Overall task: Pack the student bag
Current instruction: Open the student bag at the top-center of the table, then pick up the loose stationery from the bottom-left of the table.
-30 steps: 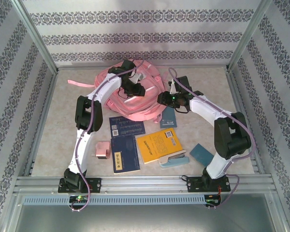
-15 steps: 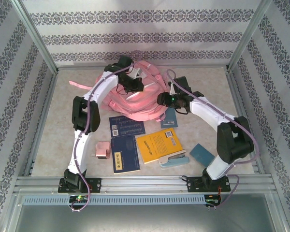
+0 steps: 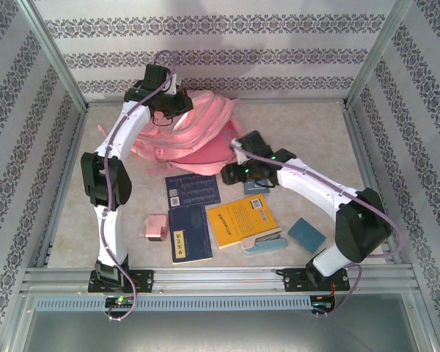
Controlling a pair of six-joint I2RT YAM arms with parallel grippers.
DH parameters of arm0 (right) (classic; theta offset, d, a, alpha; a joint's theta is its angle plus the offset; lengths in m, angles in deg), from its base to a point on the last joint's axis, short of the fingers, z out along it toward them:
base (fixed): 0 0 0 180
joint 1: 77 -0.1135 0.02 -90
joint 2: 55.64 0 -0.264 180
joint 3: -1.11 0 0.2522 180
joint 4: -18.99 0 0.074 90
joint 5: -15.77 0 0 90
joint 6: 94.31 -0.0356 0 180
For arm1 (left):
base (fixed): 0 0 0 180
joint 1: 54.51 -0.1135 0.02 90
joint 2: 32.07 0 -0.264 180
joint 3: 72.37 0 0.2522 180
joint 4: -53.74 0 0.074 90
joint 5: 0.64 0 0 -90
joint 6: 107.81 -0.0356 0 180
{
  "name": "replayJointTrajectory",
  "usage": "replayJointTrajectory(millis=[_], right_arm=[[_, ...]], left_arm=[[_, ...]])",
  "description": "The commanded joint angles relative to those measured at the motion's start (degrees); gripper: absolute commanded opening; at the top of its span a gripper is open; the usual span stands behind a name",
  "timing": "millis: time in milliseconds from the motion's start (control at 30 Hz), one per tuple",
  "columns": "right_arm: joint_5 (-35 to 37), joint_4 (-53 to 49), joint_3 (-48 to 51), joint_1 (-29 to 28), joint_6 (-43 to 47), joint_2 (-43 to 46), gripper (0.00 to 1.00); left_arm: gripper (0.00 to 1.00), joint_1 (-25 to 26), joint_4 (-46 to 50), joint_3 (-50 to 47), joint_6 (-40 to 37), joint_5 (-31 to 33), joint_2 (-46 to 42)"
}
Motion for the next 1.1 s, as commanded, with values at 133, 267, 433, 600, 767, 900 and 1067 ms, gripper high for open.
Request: replayJointTrajectory(millis=[133,267,433,600,767,900,1067], right_arm=[[-7.94,-3.83,-8.62,-15.84,7.08,-8.59,0.7],[-8.84,0.87,-11.54,-23.09,17.18,-12.25,0.8],[-11.05,15.04,-7.5,-24.67,31.51,-12.43,0.98],[-16.04,20.53,-8.04,-24.88,38.04,-16.57,0.98],[-17.19,22.34,-11.36,-25.77,37.17,-22.4,0.98],[-15.72,23.19,-13.88,-26.72,35.17,-26.37,0.98],[-14.53,23.46,-15.47,-27.21,32.97,-29.12,0.98]], left_arm=[[0.0,-3.82,-1.79,3.37,3.81,1.25,1.51],[0.0,-5.72,-1.19,3.18,4.63,0.18,2.99],[0.0,-6.94,-2.14,0.72,5.1,-2.09,3.36],[0.0,-8.19,-3.77,-2.53,4.75,-4.21,2.91],[0.0,-9.65,-5.65,-3.62,6.83,-6.83,3.27],[0.0,-9.92,-5.57,-2.89,7.2,-7.81,3.72],[0.0,-10.02,-5.83,-2.42,7.94,-8.72,4.73]])
